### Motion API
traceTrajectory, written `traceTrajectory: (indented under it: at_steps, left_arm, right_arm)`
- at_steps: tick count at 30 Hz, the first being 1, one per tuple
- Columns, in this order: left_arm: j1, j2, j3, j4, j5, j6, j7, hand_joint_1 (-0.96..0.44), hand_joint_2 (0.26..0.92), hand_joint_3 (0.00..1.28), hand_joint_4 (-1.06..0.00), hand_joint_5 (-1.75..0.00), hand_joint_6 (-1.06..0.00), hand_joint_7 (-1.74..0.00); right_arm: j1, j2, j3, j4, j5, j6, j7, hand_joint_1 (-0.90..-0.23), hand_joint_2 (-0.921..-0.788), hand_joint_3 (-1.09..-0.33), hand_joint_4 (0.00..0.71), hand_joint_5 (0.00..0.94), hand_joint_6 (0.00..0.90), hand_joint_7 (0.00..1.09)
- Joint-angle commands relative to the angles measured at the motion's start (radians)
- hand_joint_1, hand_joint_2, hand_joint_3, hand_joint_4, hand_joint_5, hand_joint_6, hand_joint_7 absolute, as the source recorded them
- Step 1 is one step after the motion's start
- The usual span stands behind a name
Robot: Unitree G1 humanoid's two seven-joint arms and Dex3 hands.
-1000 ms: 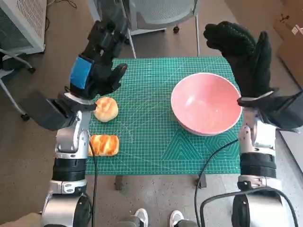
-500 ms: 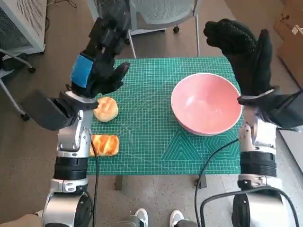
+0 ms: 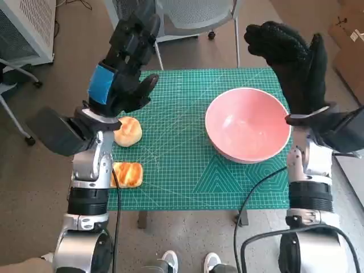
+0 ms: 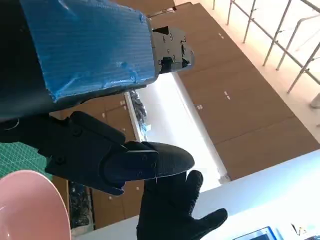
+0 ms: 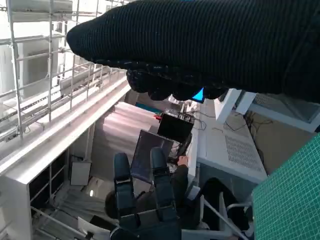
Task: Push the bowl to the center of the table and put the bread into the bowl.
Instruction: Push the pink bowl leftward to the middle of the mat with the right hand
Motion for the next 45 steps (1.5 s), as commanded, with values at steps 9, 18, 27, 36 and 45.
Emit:
traceTrajectory:
  at_steps: [9,18,27,36,45]
  left_arm:
    - [-0.011,0.003,0.006,-0.004,-0.009,-0.002,0.002,-0.62,0.921,0.4,0.0,0.0,0.0,-0.32]
    - [-0.001,0.007,0.004,-0.019,-0.005,0.007,0.009,-0.62,0.921,0.4,0.0,0.0,0.0,-0.3]
    - [0.003,0.011,0.003,-0.031,-0.002,0.019,0.016,-0.62,0.921,0.41,0.0,0.0,0.0,-0.29]
    - [0.013,0.013,0.003,-0.047,0.002,0.023,0.024,-0.62,0.921,0.41,0.0,0.0,0.0,-0.29]
    - [0.022,0.021,0.003,-0.062,0.004,0.034,0.033,-0.62,0.921,0.41,0.0,0.0,0.0,-0.28]
  right_arm:
    - [-0.073,-0.135,-0.05,0.317,-0.063,-0.106,-0.063,-0.695,-0.921,-0.657,0.274,0.001,0.392,0.0]
    - [-0.096,-0.197,-0.061,0.53,-0.123,-0.039,-0.209,-0.648,-0.921,-0.763,0.204,0.0,0.299,0.0]
    - [-0.058,-0.205,-0.063,0.609,-0.179,0.102,-0.35,-0.601,-0.921,-0.839,0.195,0.003,0.289,0.0]
    - [-0.013,-0.185,-0.077,0.633,-0.193,0.229,-0.424,-0.629,-0.921,-0.808,0.225,0.013,0.332,0.02]
    - [0.021,-0.141,-0.07,0.628,-0.212,0.24,-0.417,-0.648,-0.921,-0.784,0.239,0.012,0.342,0.02]
